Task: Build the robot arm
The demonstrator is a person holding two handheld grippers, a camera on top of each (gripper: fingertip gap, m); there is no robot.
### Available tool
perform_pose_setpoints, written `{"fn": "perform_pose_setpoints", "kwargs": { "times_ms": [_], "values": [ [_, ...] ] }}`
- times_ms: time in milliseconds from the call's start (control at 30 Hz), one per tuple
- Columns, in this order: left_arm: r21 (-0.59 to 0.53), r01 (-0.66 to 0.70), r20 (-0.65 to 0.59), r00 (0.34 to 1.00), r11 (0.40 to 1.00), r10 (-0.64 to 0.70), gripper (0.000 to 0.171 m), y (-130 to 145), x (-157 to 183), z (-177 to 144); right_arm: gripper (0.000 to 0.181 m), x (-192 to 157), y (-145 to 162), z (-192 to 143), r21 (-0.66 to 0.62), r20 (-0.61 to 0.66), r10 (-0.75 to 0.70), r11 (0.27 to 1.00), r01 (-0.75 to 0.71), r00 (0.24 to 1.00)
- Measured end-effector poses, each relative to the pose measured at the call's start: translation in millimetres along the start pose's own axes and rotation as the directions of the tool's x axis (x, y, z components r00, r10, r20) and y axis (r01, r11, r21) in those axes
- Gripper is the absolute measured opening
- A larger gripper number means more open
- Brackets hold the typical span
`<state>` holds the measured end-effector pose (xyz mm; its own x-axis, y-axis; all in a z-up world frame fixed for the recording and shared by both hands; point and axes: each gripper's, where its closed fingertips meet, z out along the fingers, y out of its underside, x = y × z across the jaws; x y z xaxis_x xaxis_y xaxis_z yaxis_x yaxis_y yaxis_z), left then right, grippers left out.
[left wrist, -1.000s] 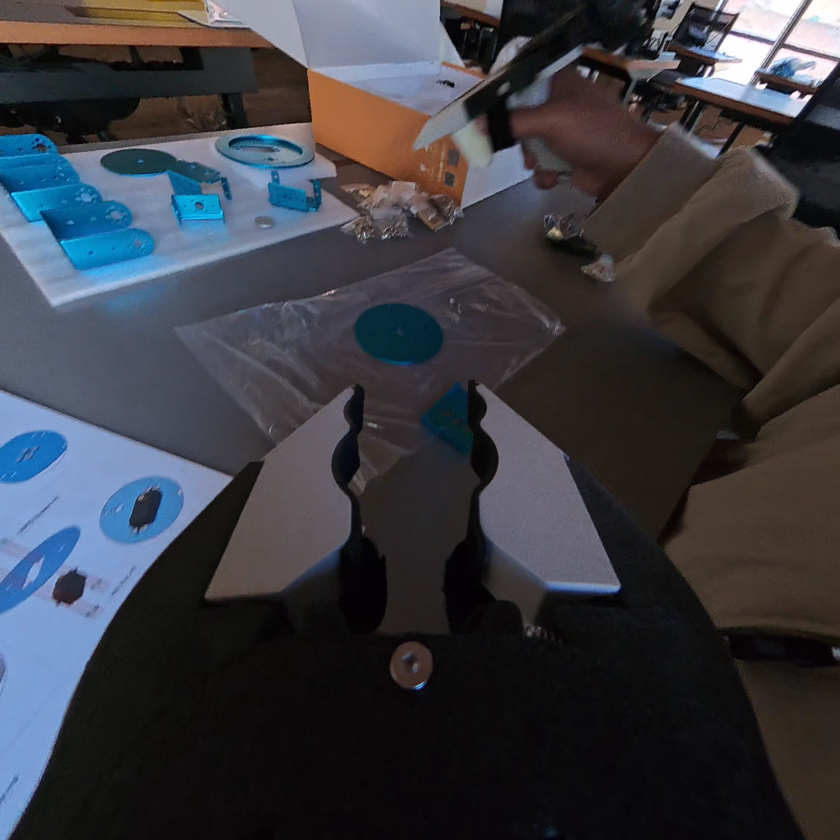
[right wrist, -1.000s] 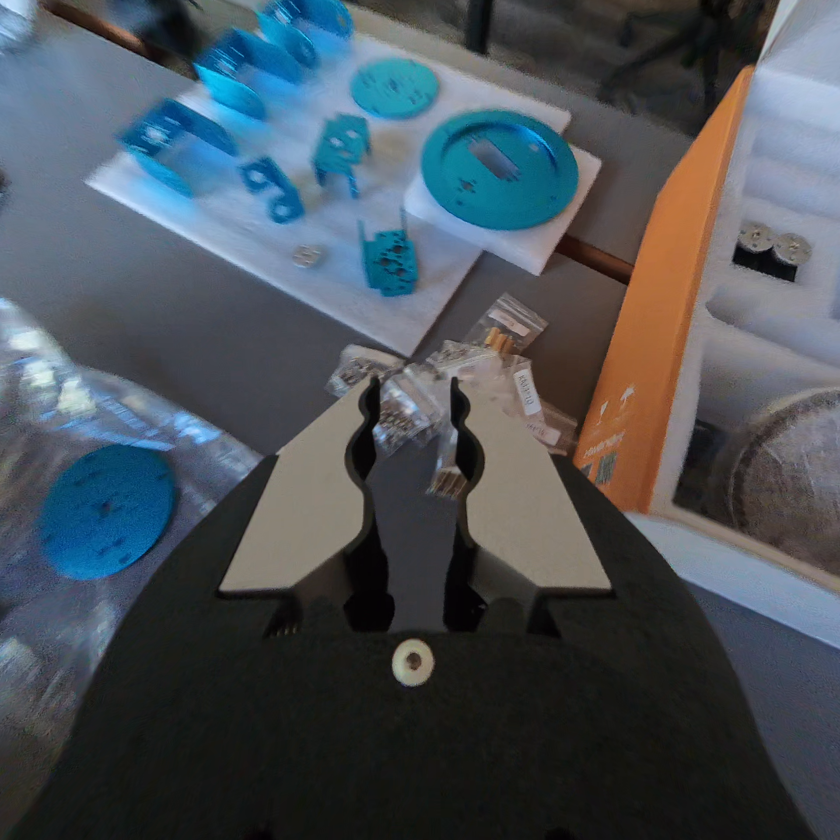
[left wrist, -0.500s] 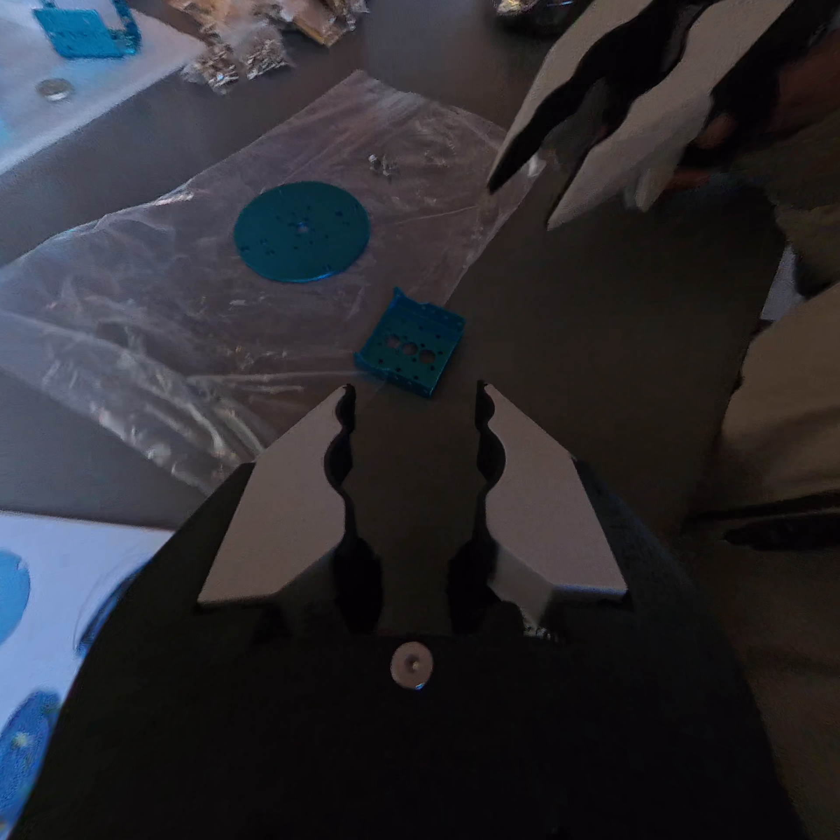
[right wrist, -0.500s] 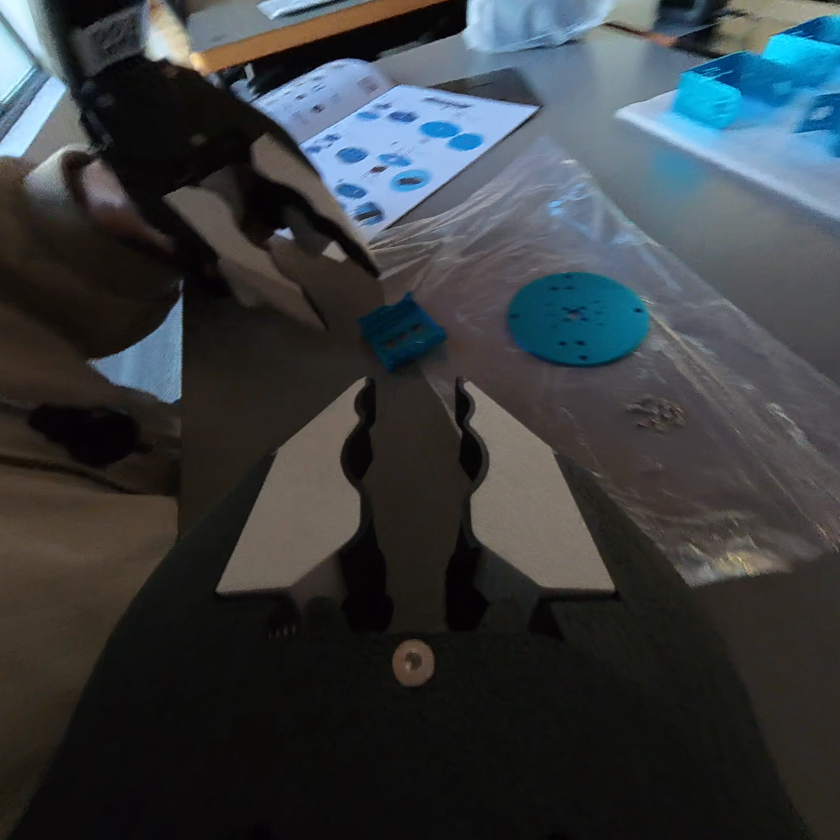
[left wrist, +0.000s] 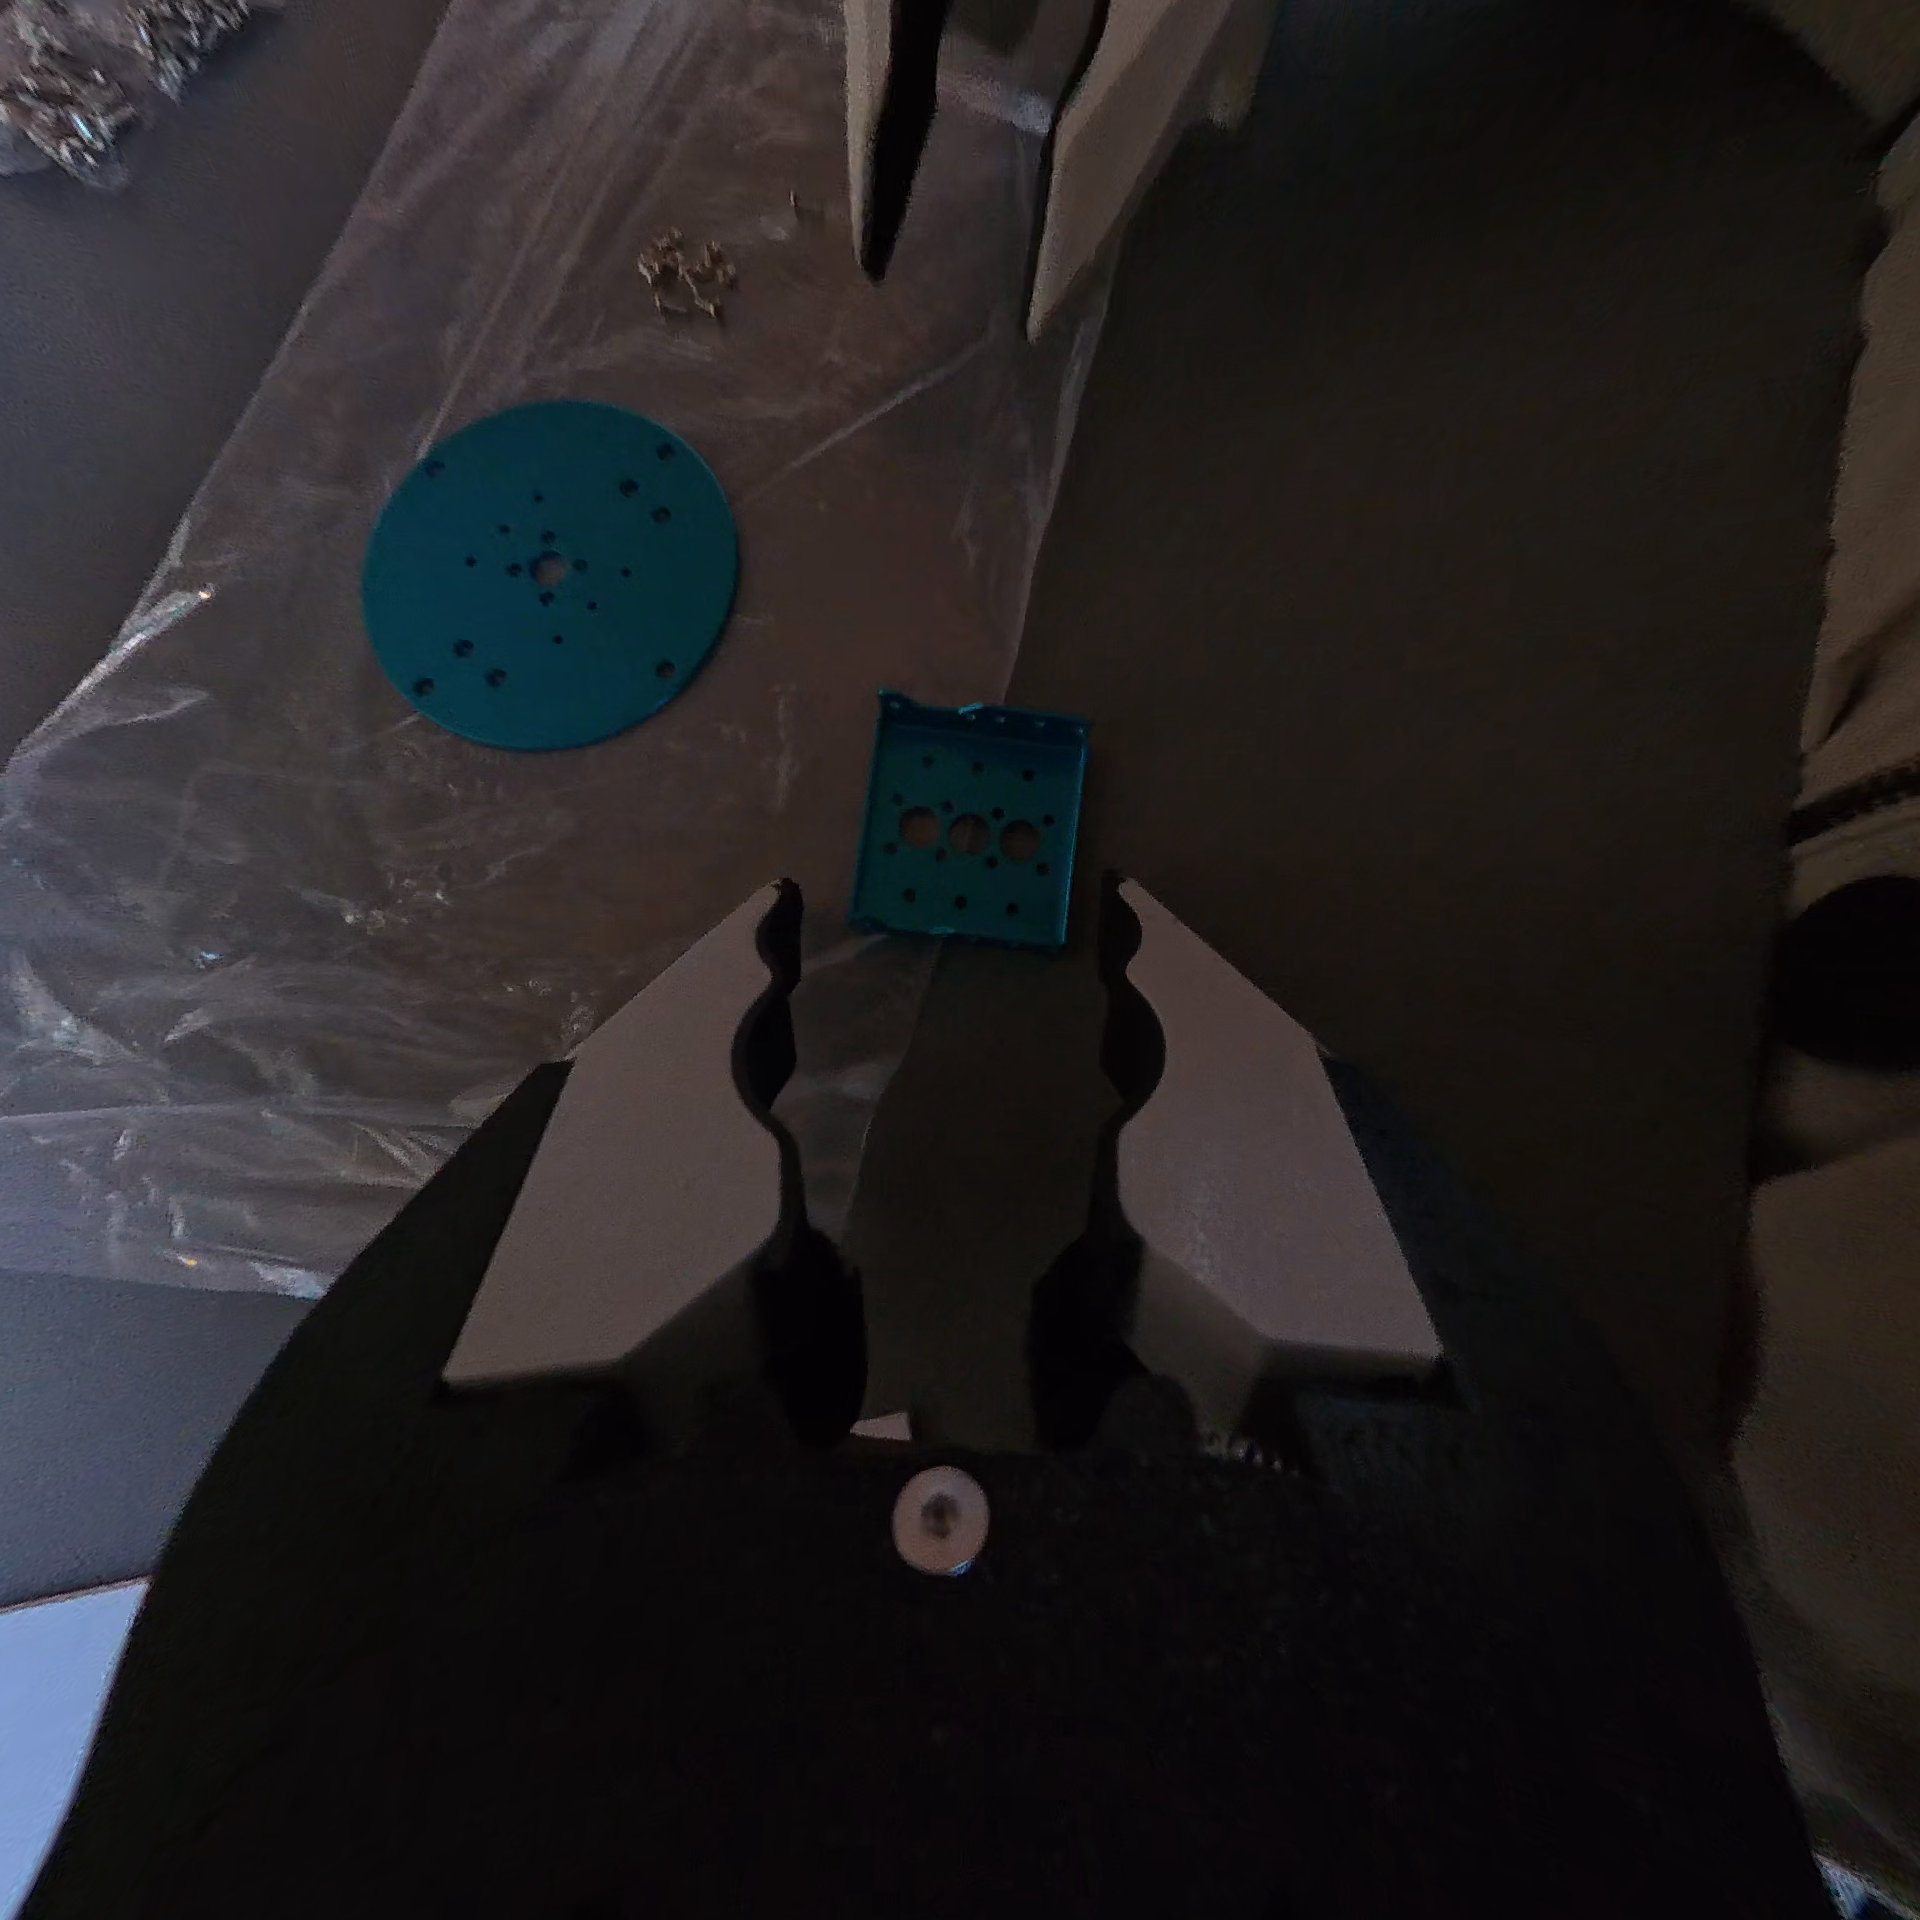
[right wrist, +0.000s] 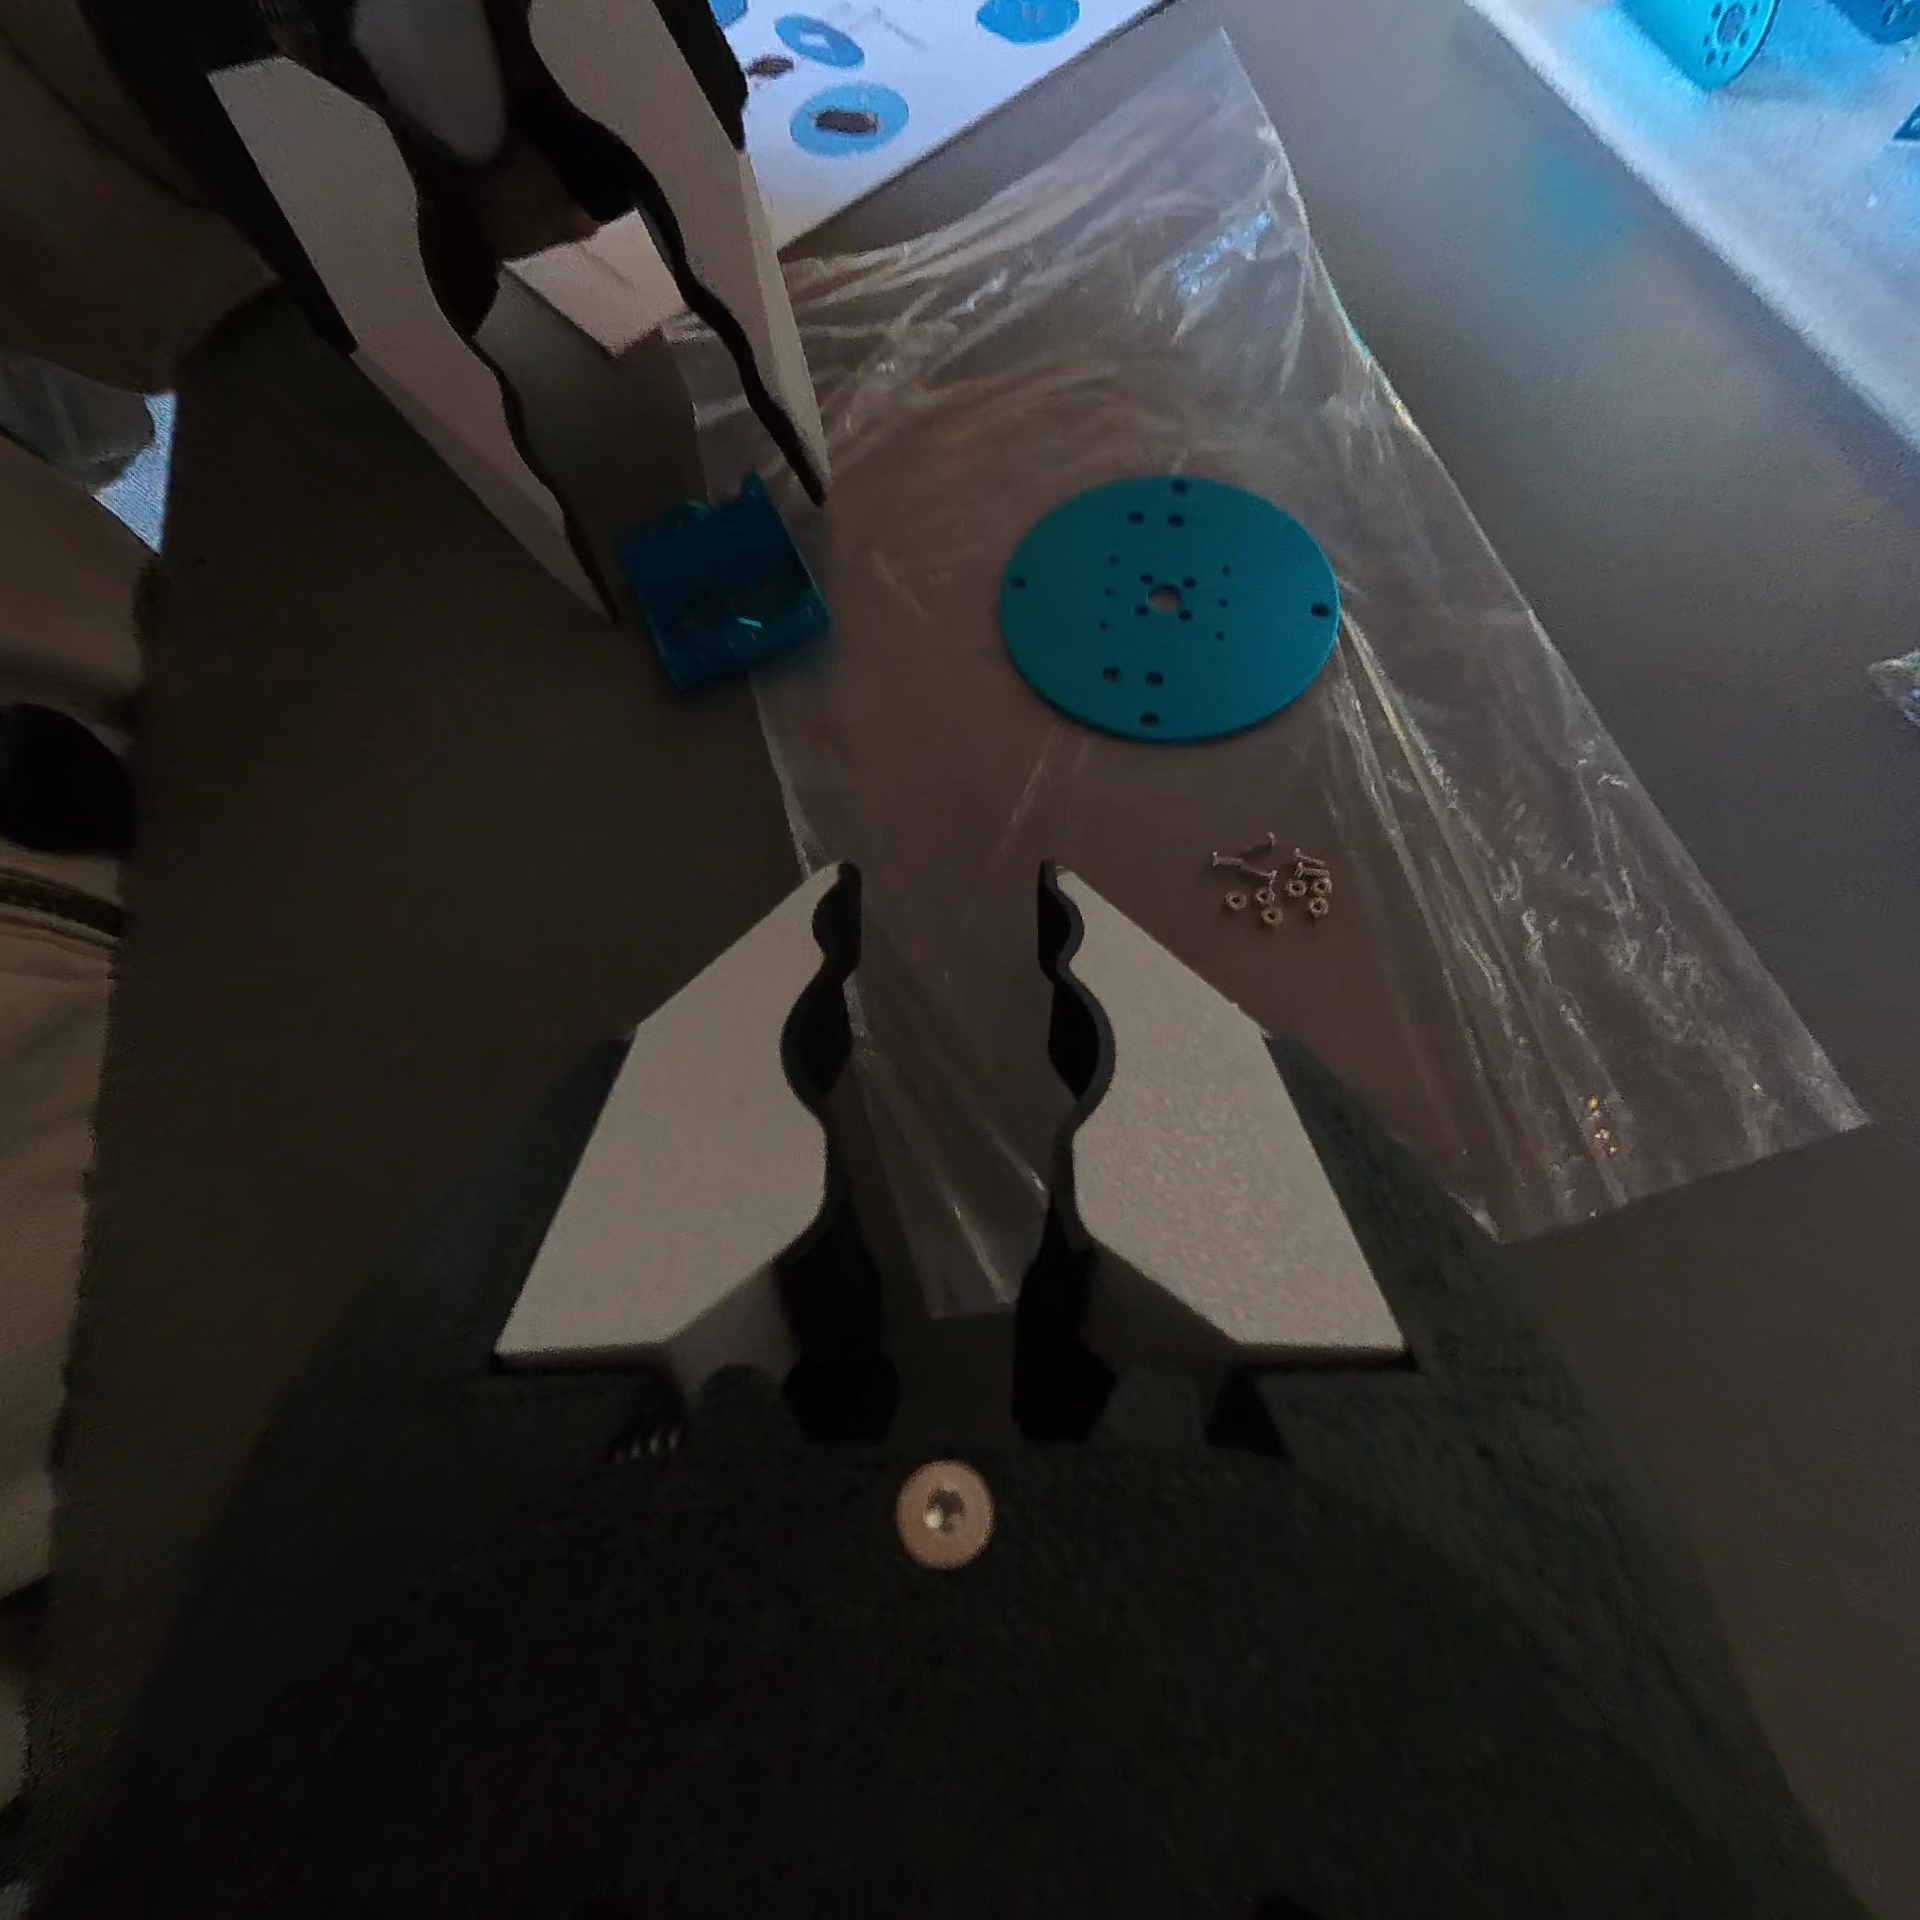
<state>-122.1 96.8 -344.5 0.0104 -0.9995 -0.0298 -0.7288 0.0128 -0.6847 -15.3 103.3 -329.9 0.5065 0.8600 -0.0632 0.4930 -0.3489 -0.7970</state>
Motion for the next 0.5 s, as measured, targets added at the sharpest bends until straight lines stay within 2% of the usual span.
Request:
{"fn": "perform_pose_setpoints", "kwargs": {
  "times_ms": [67, 133, 367, 500],
  "values": [
    [0.027, 0.009, -0.001, 1.0, 1.0, -0.009, 0.054, -3.4, 1.5, 0.8, 0.03, -1.9, 0.3, 2.9, 0.014, 0.002, 0.001, 1.0, -0.001, 1.0],
    [0.026, 0.017, 0.003, 1.0, 1.0, -0.017, 0.043, -2.2, 1.5, 2.2, 0.026, -4.9, -4.8, 2.9, 0.039, 0.012, 0.011, 0.999, -0.011, 1.0],
    [0.044, 0.072, 0.06, 0.995, 0.996, -0.075, 0.043, -6.2, -3.8, 2.0, 0.027, -8.2, 6.6, 9.8, -0.043, 0.04, 0.028, 0.999, -0.026, 0.999],
    [0.13, 0.141, 0.106, 0.982, 0.981, -0.156, 0.042, -19.0, -12.5, -6.2, 0.027, -11.5, 10.0, 12.2, -0.072, 0.058, 0.026, 0.997, -0.022, 0.998]
  ]
}}
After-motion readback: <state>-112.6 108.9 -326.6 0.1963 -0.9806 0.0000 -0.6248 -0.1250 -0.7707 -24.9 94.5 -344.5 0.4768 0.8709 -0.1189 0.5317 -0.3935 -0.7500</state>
